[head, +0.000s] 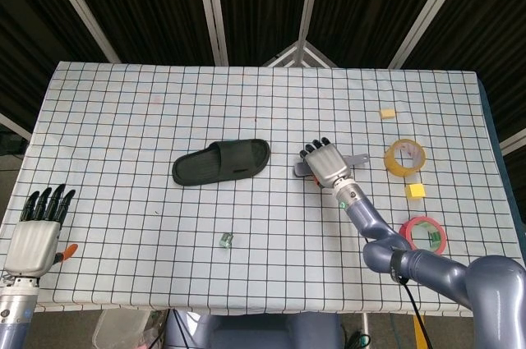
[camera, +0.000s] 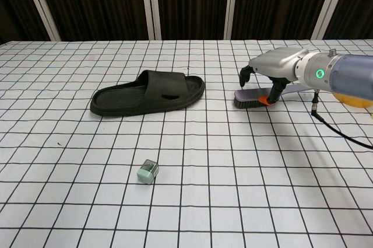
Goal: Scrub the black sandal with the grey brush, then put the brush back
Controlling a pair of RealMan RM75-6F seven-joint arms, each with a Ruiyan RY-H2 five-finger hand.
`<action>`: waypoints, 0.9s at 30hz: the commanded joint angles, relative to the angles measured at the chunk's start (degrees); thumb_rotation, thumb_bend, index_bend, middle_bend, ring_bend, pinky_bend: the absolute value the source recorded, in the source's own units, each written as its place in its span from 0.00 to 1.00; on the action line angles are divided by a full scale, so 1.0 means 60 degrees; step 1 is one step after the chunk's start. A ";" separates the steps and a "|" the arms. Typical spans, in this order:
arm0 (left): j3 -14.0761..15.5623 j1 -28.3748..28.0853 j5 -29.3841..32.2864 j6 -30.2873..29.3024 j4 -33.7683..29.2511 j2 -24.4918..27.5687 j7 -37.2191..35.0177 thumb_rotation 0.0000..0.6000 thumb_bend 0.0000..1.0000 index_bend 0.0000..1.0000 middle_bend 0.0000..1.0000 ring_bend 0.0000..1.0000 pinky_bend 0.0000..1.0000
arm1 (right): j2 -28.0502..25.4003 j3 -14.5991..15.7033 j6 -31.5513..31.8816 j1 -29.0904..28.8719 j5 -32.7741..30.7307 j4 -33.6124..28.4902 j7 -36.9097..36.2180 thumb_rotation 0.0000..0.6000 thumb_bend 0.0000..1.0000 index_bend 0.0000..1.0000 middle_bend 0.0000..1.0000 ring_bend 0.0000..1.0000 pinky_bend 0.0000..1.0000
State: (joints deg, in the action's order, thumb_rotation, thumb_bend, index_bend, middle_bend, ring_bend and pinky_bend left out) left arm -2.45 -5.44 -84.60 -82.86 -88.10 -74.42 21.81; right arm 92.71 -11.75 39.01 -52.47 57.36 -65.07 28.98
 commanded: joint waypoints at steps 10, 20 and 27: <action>0.0052 -0.0034 0.0014 0.0005 -0.0025 -0.0008 0.0040 1.00 0.13 0.00 0.00 0.00 0.02 | -0.0037 0.0199 0.0151 0.0017 0.0100 0.0033 -0.0224 1.00 0.47 0.32 0.26 0.19 0.19; 0.0083 -0.0069 0.0027 0.0026 -0.0029 0.0007 0.0026 1.00 0.13 0.00 0.00 0.00 0.02 | 0.0016 0.0289 0.0240 0.0017 0.0093 0.0184 -0.0350 1.00 0.47 0.33 0.28 0.20 0.19; 0.0102 -0.0075 0.0025 0.0002 -0.0044 0.0022 0.0007 1.00 0.13 0.00 0.00 0.00 0.02 | 0.0041 0.0344 0.0272 0.0003 0.0108 0.0196 -0.0413 1.00 0.47 0.33 0.28 0.20 0.19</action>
State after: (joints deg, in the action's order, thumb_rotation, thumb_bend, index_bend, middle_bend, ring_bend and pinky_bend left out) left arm -1.84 -5.89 -84.45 -82.85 -88.36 -74.29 21.85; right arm 92.95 -9.71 40.64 -52.45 58.01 -63.90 26.51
